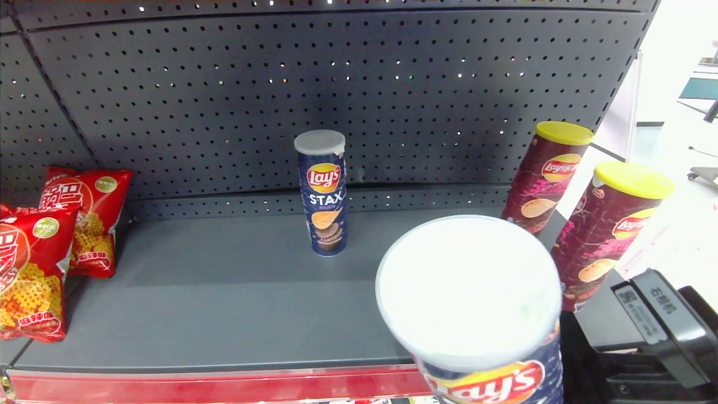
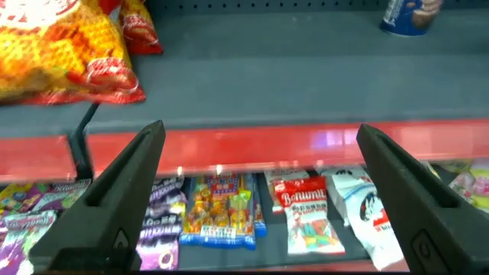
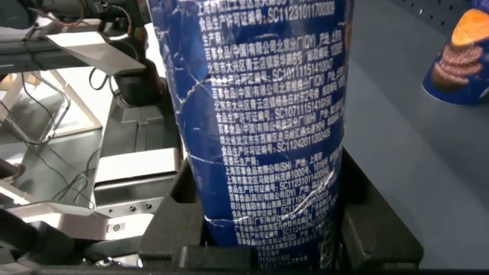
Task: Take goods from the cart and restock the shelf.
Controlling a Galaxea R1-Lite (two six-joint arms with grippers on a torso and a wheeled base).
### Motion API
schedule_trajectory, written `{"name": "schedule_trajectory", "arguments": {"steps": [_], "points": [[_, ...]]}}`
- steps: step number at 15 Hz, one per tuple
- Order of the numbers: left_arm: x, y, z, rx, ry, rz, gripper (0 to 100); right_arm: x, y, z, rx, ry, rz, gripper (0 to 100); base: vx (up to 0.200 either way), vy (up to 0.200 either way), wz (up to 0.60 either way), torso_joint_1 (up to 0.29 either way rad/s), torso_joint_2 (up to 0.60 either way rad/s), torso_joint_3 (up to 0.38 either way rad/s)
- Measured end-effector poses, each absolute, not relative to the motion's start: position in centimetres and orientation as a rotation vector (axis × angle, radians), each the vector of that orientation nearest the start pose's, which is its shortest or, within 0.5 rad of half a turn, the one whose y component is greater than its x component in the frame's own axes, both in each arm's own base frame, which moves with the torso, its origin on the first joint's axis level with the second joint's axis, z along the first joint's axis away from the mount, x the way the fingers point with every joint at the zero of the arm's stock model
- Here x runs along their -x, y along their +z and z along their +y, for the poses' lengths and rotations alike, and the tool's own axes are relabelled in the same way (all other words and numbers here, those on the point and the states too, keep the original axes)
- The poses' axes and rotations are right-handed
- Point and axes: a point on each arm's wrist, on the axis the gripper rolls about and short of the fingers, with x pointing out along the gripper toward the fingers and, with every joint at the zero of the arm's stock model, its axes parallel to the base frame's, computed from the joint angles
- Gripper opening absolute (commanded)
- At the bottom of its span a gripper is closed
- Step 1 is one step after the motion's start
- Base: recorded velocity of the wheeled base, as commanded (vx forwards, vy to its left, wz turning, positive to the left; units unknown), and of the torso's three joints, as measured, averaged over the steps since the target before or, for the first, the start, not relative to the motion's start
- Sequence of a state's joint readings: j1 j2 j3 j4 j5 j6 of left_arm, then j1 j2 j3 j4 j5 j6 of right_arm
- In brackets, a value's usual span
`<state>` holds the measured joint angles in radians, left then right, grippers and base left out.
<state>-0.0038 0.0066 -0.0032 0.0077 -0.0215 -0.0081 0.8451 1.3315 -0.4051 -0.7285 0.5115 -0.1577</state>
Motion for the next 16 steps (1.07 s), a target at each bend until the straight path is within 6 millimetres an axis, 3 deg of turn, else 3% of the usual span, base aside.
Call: {"name": "schedule_trajectory", "arguments": {"steps": [14, 16], "points": [[2.3, 7.6, 0.0, 0.004, -0.029, 0.01, 100, -12.0, 18.2, 15.1, 0.165, 1.36, 0.088, 0, 0.0, 0.0, 0.0, 0.0, 0.0, 0.0], [2.5, 8.7, -0.1, -0.032, -0.041, -0.044, 100, -12.1, 18.2, 15.2, 0.165, 1.359, 0.085, 0, 0.0, 0.0, 0.0, 0.0, 0.0, 0.0]]}}
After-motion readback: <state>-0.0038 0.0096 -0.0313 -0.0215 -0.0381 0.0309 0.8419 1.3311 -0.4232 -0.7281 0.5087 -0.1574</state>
